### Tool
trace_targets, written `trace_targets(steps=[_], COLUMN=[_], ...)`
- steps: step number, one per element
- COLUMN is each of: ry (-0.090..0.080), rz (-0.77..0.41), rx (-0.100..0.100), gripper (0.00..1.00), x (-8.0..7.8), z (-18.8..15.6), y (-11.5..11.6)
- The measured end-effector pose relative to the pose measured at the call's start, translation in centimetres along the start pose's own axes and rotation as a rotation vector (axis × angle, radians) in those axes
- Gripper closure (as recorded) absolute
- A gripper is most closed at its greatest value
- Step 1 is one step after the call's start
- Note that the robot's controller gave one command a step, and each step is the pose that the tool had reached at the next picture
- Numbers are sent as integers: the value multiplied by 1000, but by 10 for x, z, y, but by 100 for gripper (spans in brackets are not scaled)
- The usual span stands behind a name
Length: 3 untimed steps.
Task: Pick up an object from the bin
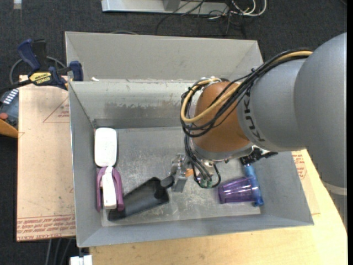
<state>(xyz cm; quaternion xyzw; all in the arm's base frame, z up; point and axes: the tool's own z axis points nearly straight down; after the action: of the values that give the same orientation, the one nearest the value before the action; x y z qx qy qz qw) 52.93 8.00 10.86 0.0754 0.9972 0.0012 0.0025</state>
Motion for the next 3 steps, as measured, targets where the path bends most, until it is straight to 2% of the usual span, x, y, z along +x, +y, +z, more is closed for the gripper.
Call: trace_targets(steps=[1,2,3], ry=[15,-6,16], rz=[42,47,29], rx=[4,-2,4], gripper=[100,100,100], x=[23,9,4], z=[-55,-62,-110], y=[-16,-14,-29])
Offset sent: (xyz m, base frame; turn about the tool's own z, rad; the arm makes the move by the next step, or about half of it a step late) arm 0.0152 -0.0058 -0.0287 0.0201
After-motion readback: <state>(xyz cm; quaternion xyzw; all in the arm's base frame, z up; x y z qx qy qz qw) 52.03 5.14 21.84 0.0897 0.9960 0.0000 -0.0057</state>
